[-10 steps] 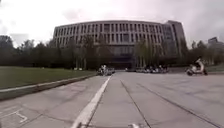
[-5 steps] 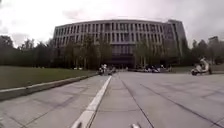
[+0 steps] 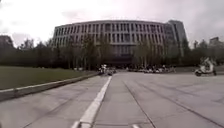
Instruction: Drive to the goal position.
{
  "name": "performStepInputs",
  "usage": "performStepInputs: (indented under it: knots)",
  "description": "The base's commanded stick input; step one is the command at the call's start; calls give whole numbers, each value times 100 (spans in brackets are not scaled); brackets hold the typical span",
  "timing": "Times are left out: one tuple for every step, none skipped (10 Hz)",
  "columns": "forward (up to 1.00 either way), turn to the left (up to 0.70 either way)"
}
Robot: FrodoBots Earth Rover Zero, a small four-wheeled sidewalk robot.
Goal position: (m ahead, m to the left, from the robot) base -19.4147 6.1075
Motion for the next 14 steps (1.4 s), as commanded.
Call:
performStepInputs:
  knots:
    - [70,0]
    - [70,0]
    - [70,0]
    - [70,-5]
    - [70,-8]
    - [70,-8]
    - [70,-7]
    - [70,-4]
    - [70,-4]
    - [70,-4]
    - [70,-4]
    - [70,-4]
    - [70,-4]
    - [70,-4]
